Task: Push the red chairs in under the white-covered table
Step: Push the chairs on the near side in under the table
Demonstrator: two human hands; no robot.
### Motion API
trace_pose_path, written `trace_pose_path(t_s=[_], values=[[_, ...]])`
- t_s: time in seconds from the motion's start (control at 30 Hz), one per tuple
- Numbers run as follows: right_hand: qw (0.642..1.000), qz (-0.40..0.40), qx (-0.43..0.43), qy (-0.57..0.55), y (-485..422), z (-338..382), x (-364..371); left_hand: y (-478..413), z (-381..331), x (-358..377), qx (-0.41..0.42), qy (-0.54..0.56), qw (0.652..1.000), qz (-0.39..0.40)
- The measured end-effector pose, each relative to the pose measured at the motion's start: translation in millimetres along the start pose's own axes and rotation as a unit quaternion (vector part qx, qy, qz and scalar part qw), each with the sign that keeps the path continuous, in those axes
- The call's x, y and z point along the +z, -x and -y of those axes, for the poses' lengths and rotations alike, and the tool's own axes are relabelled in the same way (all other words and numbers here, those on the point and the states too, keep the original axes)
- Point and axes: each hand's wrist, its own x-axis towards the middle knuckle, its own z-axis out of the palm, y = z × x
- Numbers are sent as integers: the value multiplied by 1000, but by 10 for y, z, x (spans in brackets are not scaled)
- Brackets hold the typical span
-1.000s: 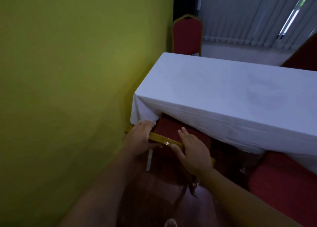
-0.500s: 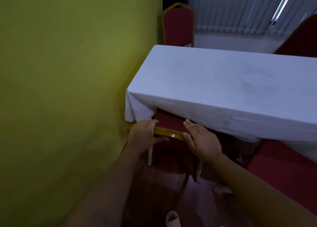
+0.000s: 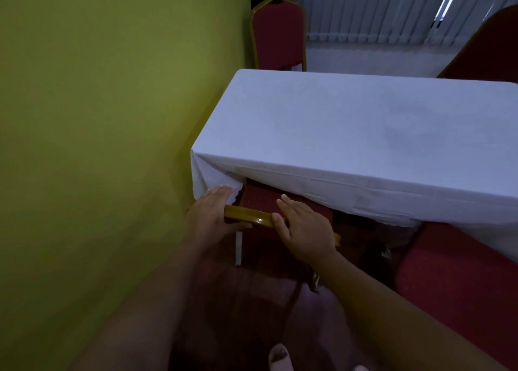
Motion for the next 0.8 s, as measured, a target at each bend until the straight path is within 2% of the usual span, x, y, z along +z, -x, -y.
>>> trace_pose_path(t_s=[0.23, 0.57, 0.8], values=[[1000, 13, -27, -7, -64, -232, -44, -20, -163, 63, -25, 10, 1000, 2], [999, 20, -9, -25, 78, -282, -74, 223, -261, 237, -107, 38, 993, -33], [992, 115, -18, -43, 186, -579, -240, 439, -620, 352, -154, 14, 984, -93]])
